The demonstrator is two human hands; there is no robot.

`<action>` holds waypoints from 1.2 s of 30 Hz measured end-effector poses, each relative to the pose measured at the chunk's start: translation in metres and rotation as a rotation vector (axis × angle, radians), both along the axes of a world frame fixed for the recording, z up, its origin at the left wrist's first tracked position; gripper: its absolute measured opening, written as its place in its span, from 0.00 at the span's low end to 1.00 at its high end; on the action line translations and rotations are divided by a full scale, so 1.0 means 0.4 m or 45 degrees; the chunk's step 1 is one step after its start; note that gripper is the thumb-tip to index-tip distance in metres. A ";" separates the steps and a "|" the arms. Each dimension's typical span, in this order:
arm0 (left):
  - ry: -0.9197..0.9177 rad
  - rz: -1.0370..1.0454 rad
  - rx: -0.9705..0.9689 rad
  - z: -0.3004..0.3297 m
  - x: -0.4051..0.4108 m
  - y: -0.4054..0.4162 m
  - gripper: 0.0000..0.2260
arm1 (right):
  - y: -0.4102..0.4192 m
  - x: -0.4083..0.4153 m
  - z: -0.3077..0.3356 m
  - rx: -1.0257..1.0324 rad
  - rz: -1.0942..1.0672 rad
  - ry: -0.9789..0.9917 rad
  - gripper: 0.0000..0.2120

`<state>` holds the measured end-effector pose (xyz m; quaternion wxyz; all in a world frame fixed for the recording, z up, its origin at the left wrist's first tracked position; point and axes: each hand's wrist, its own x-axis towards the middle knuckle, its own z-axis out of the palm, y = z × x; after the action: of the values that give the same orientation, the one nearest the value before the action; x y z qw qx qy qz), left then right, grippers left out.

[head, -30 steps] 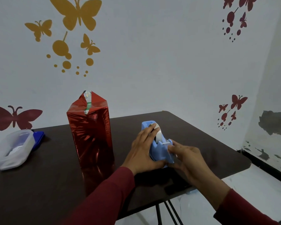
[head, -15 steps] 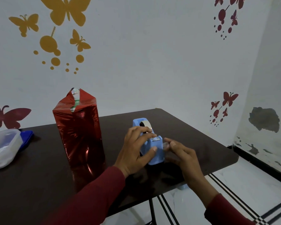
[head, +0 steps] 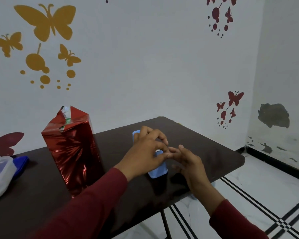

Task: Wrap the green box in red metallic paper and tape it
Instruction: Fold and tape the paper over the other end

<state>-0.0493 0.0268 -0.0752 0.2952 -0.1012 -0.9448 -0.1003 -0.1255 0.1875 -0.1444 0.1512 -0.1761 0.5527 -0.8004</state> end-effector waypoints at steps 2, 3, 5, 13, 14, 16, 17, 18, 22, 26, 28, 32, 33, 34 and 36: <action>0.048 0.002 0.141 0.004 0.005 0.011 0.04 | 0.004 -0.011 0.008 -0.129 0.028 -0.192 0.15; 0.050 0.011 0.233 0.007 0.005 0.014 0.03 | 0.008 -0.014 0.010 -0.178 0.038 -0.237 0.14; 0.023 0.042 0.367 0.012 0.002 0.015 0.03 | 0.016 -0.016 0.007 -0.219 0.078 -0.176 0.17; -0.053 0.150 0.395 0.004 -0.020 0.015 0.06 | 0.014 0.003 -0.016 -0.193 -0.095 0.065 0.18; -0.051 0.172 0.391 0.002 -0.021 0.013 0.06 | 0.012 0.003 -0.017 -0.187 -0.103 0.068 0.18; -0.040 0.217 0.395 0.001 -0.021 0.010 0.07 | 0.009 0.001 -0.019 -0.161 -0.109 0.071 0.18; -0.032 0.239 0.389 0.003 -0.018 0.008 0.07 | 0.007 -0.001 -0.021 -0.143 -0.111 0.071 0.18; -0.014 0.259 0.377 0.004 -0.017 0.006 0.07 | 0.007 -0.003 -0.022 -0.129 -0.116 0.070 0.18; 0.129 0.312 0.478 0.031 -0.009 -0.014 0.08 | 0.007 -0.004 -0.016 -0.148 -0.115 0.024 0.18; 0.076 0.286 0.405 0.062 0.032 -0.019 0.04 | 0.002 0.007 0.002 -0.114 -0.107 0.063 0.18; 0.108 0.282 0.406 0.083 0.068 -0.024 0.05 | -0.002 0.015 0.022 -0.114 -0.118 0.087 0.17; 0.262 0.271 0.314 0.145 0.162 -0.067 0.06 | -0.035 0.031 0.091 -0.119 -0.086 0.199 0.18; 0.305 0.266 0.271 0.162 0.189 -0.081 0.06 | -0.048 0.034 0.113 -0.125 -0.067 0.225 0.18; 0.346 0.270 0.229 0.177 0.216 -0.095 0.06 | -0.062 0.038 0.135 -0.124 -0.043 0.259 0.19; 0.416 0.321 0.138 0.209 0.279 -0.134 0.10 | -0.106 0.052 0.180 -0.118 0.015 0.333 0.20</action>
<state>0.0622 -0.0269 0.0086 0.4596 0.0189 -0.8828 -0.0953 -0.1046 0.1453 -0.0723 0.0744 -0.2890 0.5289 -0.7945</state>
